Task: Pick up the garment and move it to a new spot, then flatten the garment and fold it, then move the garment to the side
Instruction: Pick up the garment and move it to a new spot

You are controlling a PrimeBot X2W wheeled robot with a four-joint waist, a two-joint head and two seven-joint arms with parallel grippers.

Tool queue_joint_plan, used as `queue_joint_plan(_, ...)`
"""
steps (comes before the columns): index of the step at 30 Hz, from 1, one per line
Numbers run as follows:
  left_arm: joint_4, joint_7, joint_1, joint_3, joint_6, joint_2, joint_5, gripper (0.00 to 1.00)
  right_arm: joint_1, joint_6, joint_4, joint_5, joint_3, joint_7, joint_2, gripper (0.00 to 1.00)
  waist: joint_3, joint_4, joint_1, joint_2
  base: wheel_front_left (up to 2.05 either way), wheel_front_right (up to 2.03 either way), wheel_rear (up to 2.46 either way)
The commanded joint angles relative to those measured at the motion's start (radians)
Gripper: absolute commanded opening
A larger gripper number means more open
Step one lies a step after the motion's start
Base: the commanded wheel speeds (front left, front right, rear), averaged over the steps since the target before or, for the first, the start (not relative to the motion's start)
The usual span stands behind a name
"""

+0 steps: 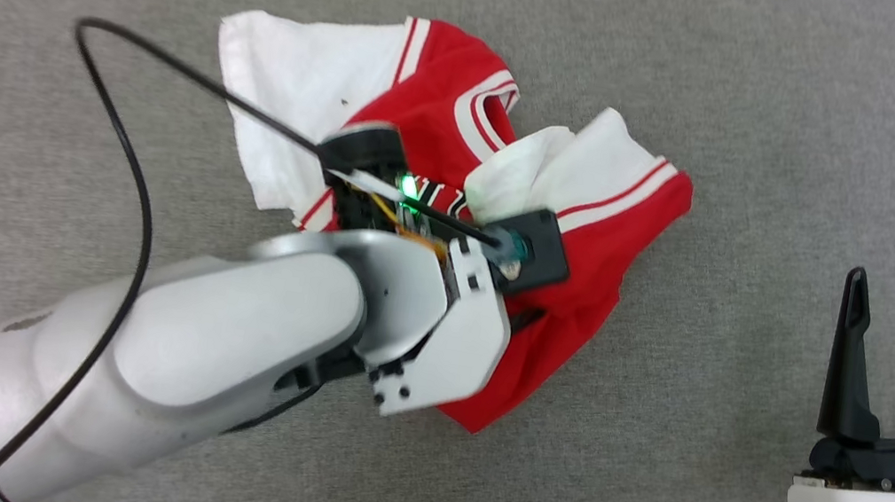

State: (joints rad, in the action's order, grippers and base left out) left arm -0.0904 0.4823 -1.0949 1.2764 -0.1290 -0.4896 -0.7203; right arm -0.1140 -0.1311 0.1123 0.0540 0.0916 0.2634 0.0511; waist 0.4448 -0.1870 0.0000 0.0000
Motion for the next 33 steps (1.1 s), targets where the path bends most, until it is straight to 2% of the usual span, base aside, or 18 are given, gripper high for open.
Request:
queue_joint_plan(1,-0.001,-0.051,0.004,-0.023,0.006,0.005,0.015,1.00,0.011,0.001,-0.002,-0.007,0.005,0.002,-0.002,1.00,-0.035,0.022,0.0000,0.0000,0.00,0.00,0.00)
queue_joint_plan(3,0.004,-0.150,0.023,-0.051,0.032,0.010,0.039,1.00,0.025,0.001,-0.003,-0.015,0.010,0.002,-0.002,1.00,-0.064,0.036,0.0000,0.0000,0.00,0.00,0.00)
queue_joint_plan(5,0.014,-0.246,0.042,-0.085,0.081,0.010,0.064,1.00,0.040,0.001,-0.003,-0.020,0.018,0.002,-0.002,1.00,-0.089,0.050,0.0000,0.0000,0.00,0.00,0.00)
queue_joint_plan(12,0.023,-0.572,0.163,-0.214,0.326,-0.012,0.157,1.00,0.068,0.001,-0.004,-0.029,0.041,0.002,-0.002,1.00,-0.148,0.099,0.0000,0.0000,0.00,0.00,0.00)
queue_joint_plan(15,-0.004,-0.674,0.232,-0.250,0.436,-0.029,0.192,1.00,0.077,0.001,-0.006,-0.032,0.049,0.002,-0.002,1.00,-0.170,0.116,0.0000,0.0000,0.00,0.00,0.00)
queue_joint_plan(20,-0.010,-0.742,0.378,-0.346,0.598,-0.042,0.193,1.00,0.097,0.001,-0.010,-0.034,0.066,0.002,-0.002,1.00,-0.203,0.140,0.0000,0.0000,0.00,0.00,0.00)
queue_joint_plan(23,0.031,-0.748,0.471,-0.433,0.677,-0.039,0.217,1.00,0.104,0.001,-0.010,-0.034,0.076,0.002,-0.002,1.00,-0.221,0.151,0.0000,0.0000,0.00,0.00,0.00)
queue_joint_plan(25,0.064,-0.749,0.547,-0.502,0.712,-0.032,0.244,1.00,0.114,0.001,-0.009,-0.030,0.081,0.002,-0.002,1.00,-0.228,0.159,0.0000,0.0000,0.00,0.00,0.00)
queue_joint_plan(28,0.103,-0.747,0.648,-0.596,0.734,-0.010,0.288,1.00,0.119,0.001,-0.011,-0.021,0.081,0.002,-0.002,1.00,-0.238,0.167,0.0000,0.0000,0.00,0.00,0.00)
queue_joint_plan(33,0.138,-0.748,0.802,-0.738,0.716,0.047,0.370,1.00,0.138,0.001,-0.017,-0.002,0.074,0.002,-0.002,1.00,-0.257,0.177,0.0000,0.0000,0.00,0.00,0.00)
